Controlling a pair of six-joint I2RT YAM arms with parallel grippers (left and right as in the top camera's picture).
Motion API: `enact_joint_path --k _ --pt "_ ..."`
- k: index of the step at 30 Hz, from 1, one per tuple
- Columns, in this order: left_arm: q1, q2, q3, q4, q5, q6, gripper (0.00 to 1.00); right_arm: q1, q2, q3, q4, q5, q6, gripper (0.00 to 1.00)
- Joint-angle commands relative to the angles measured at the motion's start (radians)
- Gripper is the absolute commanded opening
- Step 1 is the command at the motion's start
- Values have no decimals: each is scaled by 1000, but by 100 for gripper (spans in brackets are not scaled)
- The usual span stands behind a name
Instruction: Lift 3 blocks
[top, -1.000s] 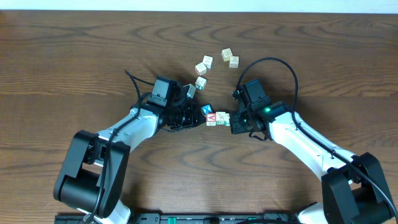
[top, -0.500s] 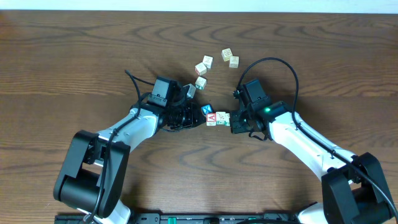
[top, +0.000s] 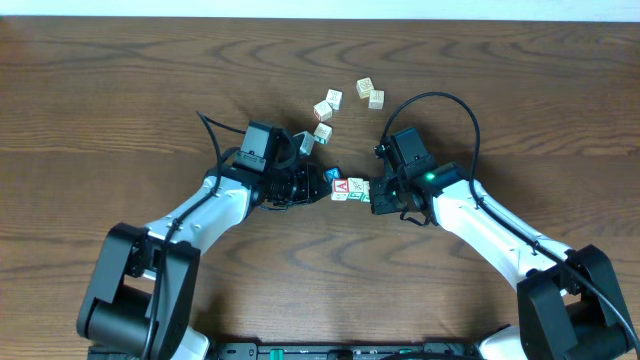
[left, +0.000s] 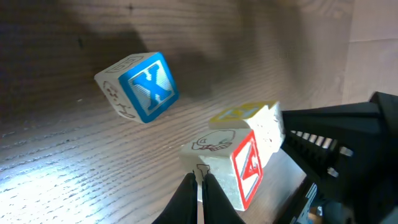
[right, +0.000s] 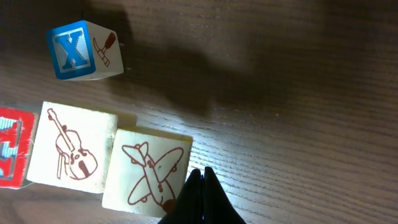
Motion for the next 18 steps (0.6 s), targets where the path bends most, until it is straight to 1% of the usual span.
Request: enact_joint_path --k 1,18 --pt "-29 -21 43 -2 104 30 7 31 -25 16 21 -163 -31 1" --pt "-39 -21 43 -6 93 34 7 31 -27 41 14 -166 -41 1"
